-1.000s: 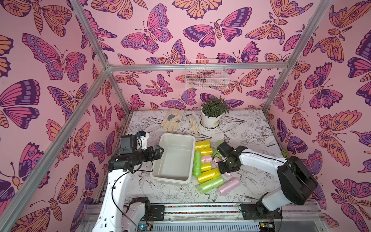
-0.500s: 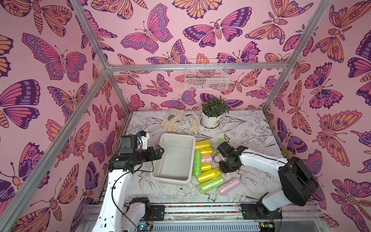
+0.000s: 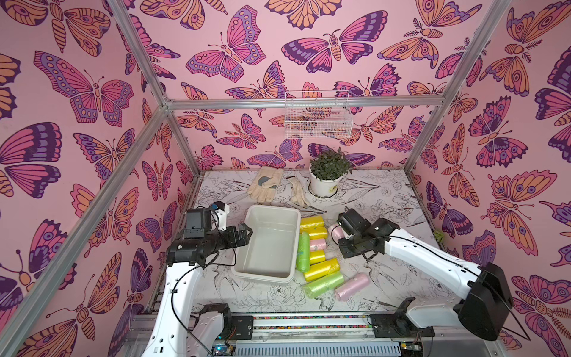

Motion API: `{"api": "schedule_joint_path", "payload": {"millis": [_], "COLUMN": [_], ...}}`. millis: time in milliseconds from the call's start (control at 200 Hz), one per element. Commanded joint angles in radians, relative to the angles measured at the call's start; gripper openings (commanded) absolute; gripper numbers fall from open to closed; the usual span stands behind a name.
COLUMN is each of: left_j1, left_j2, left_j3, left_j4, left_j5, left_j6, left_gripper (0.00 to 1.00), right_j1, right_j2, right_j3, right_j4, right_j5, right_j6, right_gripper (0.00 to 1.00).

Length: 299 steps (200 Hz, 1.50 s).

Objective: Put the roll of trash bags into the storage box
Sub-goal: Pick up the roll of trash bags from the center of the board, then adjust the storage box at the center of the board.

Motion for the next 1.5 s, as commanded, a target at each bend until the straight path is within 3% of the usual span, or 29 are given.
{"api": "schedule_joint_path", "payload": {"millis": [0,85,230,556,696,1007,1177,1267,1492], "left_j1": [-0.006,-0.006,-0.008,-0.090,-0.106,-0.130,-0.150,-0.157,-0.170], "left_j2": [0.008,0.033,0.086,0.208,0.257,0.274,0.288,0.283,0.254], "left_j3": [-0.027,-0.033,-0.037,-0.028,-0.013,-0.004,0.004,0.007,0.006], "left_j4": [0.000,0.000,0.008,-0.011,-0.026,-0.031,-0.039,-0.040,-0.041], "left_j5": [-0.099,-0.158,-0.128,-0.136,-0.161,-0.143,-0.150,-0.155,-0.165], "left_j6": [-0.011,-0.007,0.013,0.015,0.006,-0.005,-0.018,-0.019,-0.024], "left_gripper": [1.00,0.99,0.91,0.70,0.50,0.17,0.10,0.11,0.64], "right_j1": [0.010,0.015,0.040,0.082,0.111,0.170,0.204,0.217,0.233], "right_j2": [-0.023,0.013,0.095,0.284,0.317,0.316,0.374,0.417,0.508], "right_j3": [0.148,0.306,0.539,0.763,0.798,0.732,0.772,0.810,0.859], "right_j4": [-0.100,-0.173,-0.251,-0.238,-0.238,-0.135,-0.099,-0.089,-0.058], "right_j5": [0.045,0.051,0.059,0.026,0.033,0.027,0.036,0.036,-0.007], "right_j6": [-0.051,-0.085,-0.129,-0.156,-0.152,-0.148,-0.215,-0.264,-0.416], "right_gripper": [0.08,0.06,0.04,0.02,0.01,0.01,0.00,0.00,0.00]}}
